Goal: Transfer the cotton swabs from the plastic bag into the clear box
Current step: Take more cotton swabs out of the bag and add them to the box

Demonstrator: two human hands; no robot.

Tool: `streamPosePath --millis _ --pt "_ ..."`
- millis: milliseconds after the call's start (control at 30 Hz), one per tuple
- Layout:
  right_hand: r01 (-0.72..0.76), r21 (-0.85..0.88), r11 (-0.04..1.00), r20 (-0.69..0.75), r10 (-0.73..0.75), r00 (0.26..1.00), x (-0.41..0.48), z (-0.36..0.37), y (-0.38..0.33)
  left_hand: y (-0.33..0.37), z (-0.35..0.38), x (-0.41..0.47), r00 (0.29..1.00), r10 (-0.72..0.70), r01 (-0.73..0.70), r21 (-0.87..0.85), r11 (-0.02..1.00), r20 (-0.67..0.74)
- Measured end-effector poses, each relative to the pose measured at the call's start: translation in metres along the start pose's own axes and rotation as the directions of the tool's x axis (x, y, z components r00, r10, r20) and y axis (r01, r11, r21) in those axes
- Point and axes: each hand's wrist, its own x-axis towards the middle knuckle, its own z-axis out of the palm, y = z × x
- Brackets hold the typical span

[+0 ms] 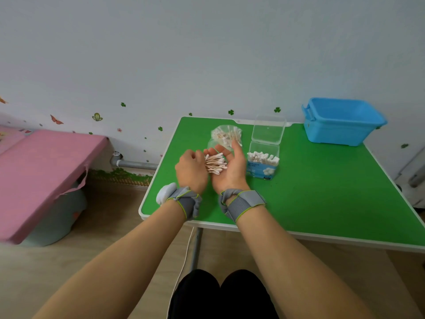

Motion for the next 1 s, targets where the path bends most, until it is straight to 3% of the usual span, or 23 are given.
streamPosePath --millis 167,300,467,733,900,1000 --pt "0.024 -0.214 0.976 -0.133 -0.053 0.990 0.001 0.000 0.005 -0.007 0.002 -0.002 0.998 0.062 -0.060 -0.055 0.997 0.033" --pt "0.032 -0.066 0.997 -0.184 -0.044 0.982 0.003 0.000 0.000 -0.007 0.004 -0.007 0.995 0.059 -0.048 -0.130 0.990 0.075" --pt "0.019 0.039 0.999 -0.153 -0.013 0.988 0.004 0.003 0.000 -0.007 0.007 -0.009 0.987 -0.091 0.120 -0.235 0.965 0.131" --pt "0.070 -0.328 0.942 -0.036 -0.086 0.996 -0.005 -0.004 0.010 -0.009 0.005 -0.004 0.999 0.016 -0.022 -0.218 0.976 -0.032" --pt "0.266 -0.607 0.749 0.033 -0.311 0.950 -0.007 -0.005 0.020 -0.008 0.006 -0.008 0.999 0.033 -0.038 -0.194 0.980 -0.033" --pt "0.309 -0.798 0.517 0.075 -0.425 0.902 -0.006 -0.009 0.018 -0.004 0.006 -0.007 0.998 0.035 -0.045 -0.212 0.976 -0.050"
